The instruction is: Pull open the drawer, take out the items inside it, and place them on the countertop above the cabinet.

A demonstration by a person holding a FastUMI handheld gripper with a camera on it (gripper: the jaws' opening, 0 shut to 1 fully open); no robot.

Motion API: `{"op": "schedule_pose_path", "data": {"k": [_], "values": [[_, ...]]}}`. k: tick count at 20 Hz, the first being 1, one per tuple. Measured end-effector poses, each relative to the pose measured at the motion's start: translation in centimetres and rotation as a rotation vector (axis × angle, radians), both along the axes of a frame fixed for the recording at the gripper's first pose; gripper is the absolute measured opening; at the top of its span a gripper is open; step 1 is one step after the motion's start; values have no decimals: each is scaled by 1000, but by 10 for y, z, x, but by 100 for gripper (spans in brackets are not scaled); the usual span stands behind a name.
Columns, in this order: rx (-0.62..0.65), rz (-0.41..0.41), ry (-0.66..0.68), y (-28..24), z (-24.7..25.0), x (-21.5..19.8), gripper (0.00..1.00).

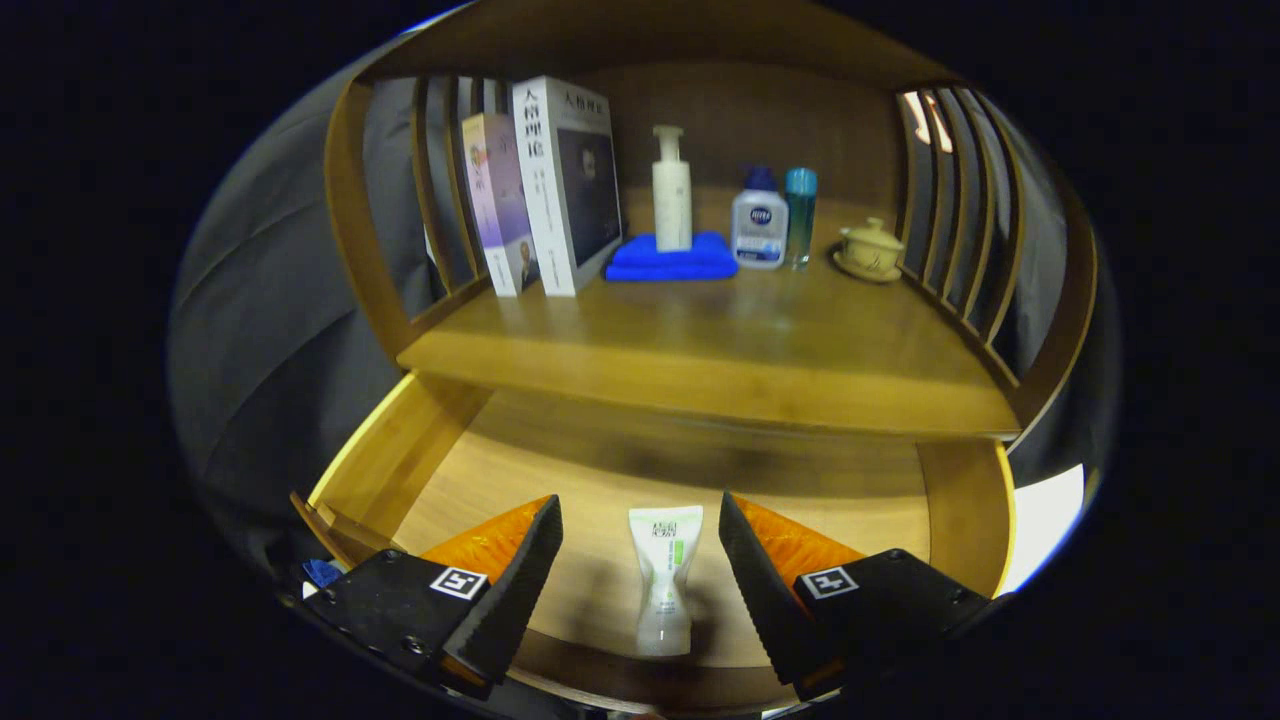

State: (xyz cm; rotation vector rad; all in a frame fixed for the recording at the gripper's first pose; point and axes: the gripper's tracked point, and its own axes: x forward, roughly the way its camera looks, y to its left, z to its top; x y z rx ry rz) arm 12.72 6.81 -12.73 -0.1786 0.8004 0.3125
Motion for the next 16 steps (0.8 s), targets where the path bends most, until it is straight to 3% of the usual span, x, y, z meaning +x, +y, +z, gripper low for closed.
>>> {"op": "schedule_pose_path", "data": {"k": [16], "values": [[-10, -47, 414, -13, -73, -15, 95]]}}
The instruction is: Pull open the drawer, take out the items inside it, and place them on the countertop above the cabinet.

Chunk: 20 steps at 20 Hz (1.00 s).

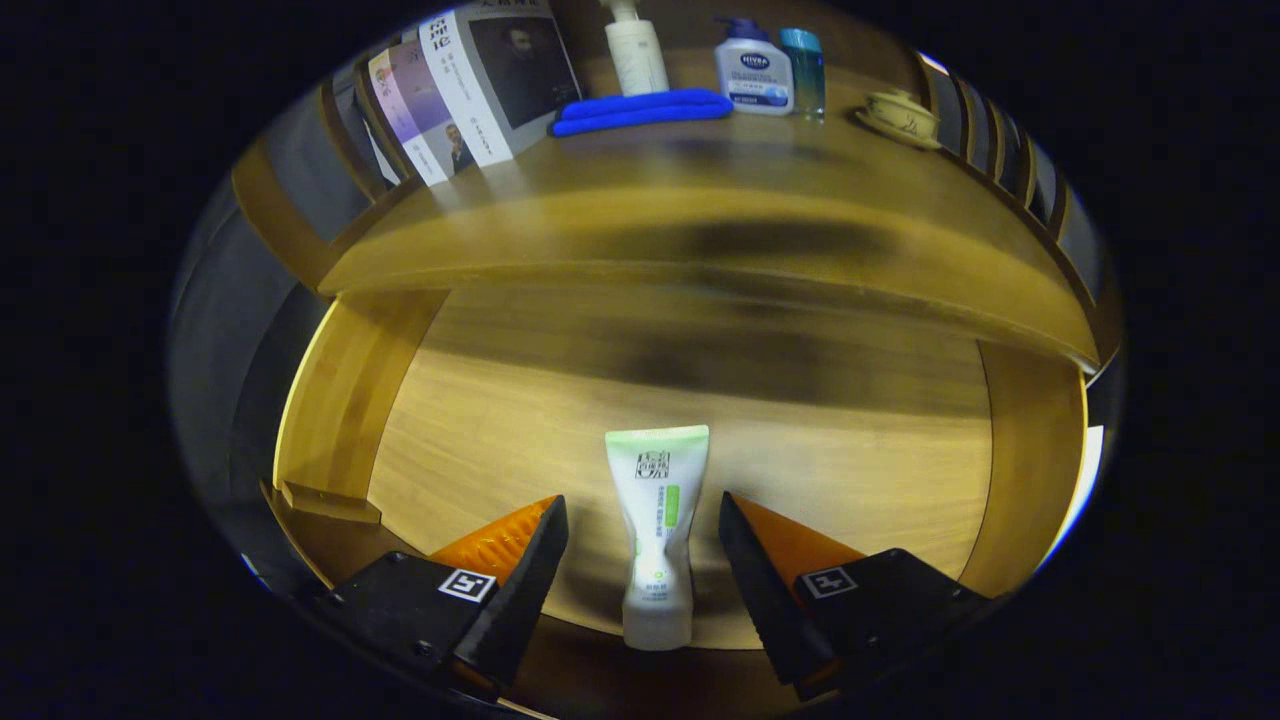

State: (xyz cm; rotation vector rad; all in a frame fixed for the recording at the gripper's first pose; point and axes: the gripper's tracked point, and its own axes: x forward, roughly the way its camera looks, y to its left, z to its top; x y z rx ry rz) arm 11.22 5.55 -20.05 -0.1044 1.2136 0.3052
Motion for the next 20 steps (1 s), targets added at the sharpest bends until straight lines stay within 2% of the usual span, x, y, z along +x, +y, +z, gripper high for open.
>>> {"op": "schedule_pose_path", "data": {"k": [3, 5, 8, 10, 11, 13, 14, 16, 17, 19, 20], "values": [[3, 24, 85, 0, -10, -11, 95], [-3, 20, 93, -1, -14, -10, 88], [-14, 17, 94, -3, -16, -9, 73], [-47, 50, 73, -7, -15, -5, 72], [-88, 71, 55, -15, -19, -7, 62], [-84, 103, 35, -15, -13, -7, 42], [-80, 106, 21, -15, -15, -6, 42], [-84, 152, -25, -13, -12, -5, 28], [-101, 208, -46, -14, -10, -8, 22], [-137, 284, -99, -11, -13, -8, 22], [-153, 293, -127, -14, -12, -5, 22]]}}
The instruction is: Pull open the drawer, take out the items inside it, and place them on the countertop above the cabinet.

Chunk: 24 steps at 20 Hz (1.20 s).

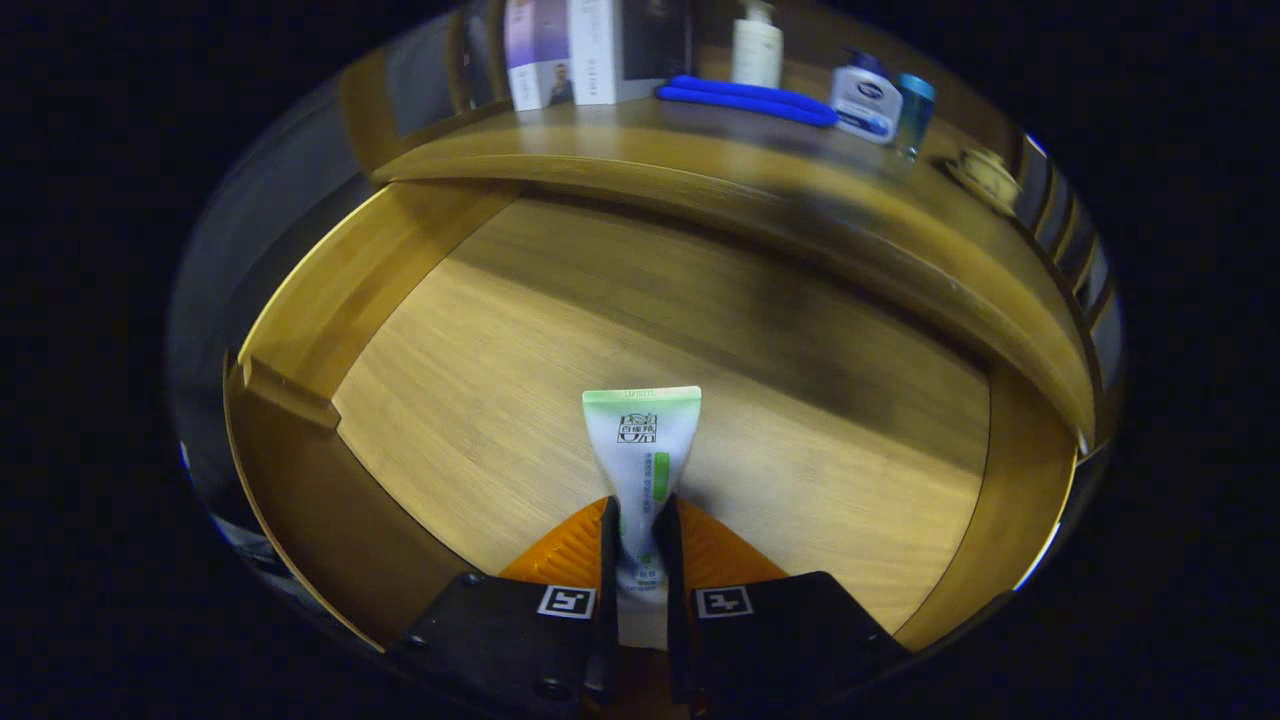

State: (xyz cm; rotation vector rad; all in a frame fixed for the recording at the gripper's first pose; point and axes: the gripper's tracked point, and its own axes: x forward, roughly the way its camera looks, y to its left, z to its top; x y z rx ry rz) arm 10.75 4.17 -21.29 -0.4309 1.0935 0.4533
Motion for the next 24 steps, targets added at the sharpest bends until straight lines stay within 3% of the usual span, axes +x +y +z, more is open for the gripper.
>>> {"op": "schedule_pose_path", "data": {"k": [11, 24], "values": [[140, 19, -82, 11, 48, 17, 22], [252, 77, -119, 29, 99, 5, 22]]}}
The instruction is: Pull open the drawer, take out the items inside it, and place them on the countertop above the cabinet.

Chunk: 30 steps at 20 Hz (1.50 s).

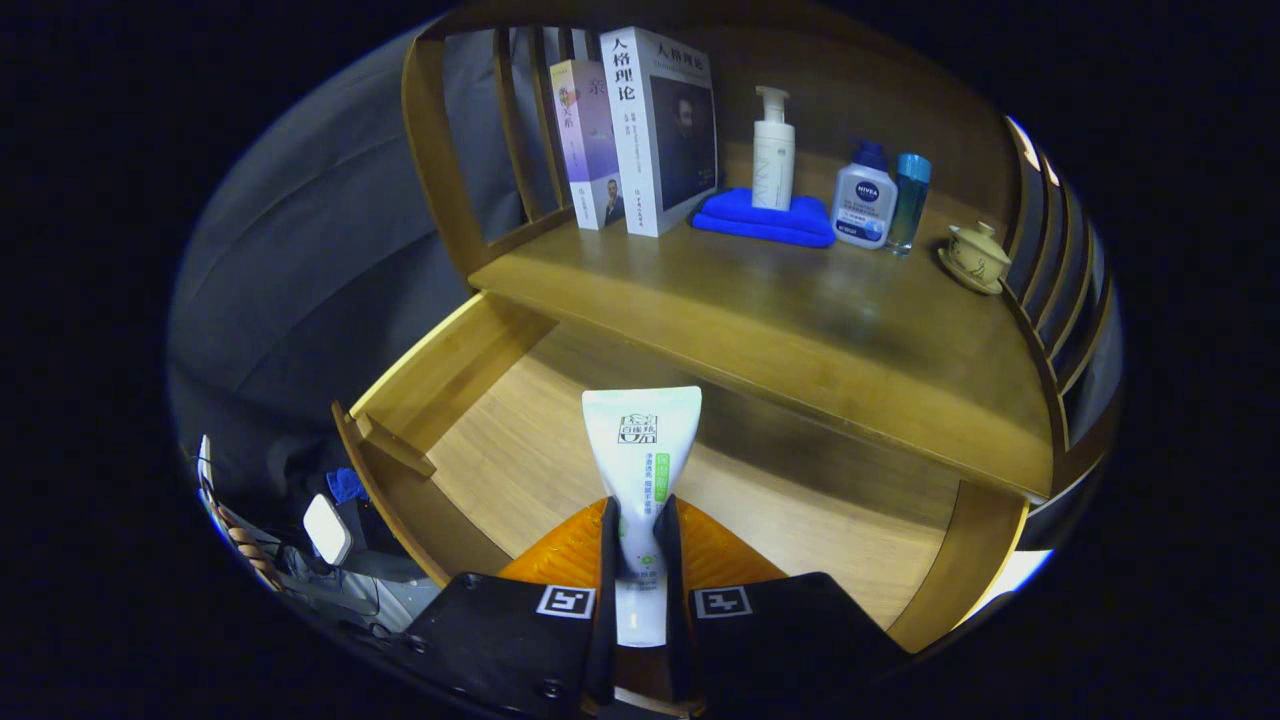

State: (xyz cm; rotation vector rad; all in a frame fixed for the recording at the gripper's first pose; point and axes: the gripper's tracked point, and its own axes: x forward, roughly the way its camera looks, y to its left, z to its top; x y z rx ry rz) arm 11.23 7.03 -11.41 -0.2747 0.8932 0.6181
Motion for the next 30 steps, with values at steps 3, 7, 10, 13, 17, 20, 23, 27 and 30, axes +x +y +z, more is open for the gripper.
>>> {"op": "schedule_pose_path", "data": {"k": [3, 7, 10, 13, 17, 20, 23, 27, 30], "values": [[25, -24, -33, 2, 15, 10, 22], [72, -96, -76, 5, 39, 41, 22], [83, -157, -100, 3, 47, 67, 22], [80, -205, -137, 4, 55, 96, 22], [79, -274, -160, 8, 58, 129, 22], [87, -343, -142, 12, 51, 152, 22], [88, -389, -149, 14, 51, 169, 25], [51, -440, -182, 6, 42, 182, 29], [71, -459, -229, 8, 54, 187, 35]]}}
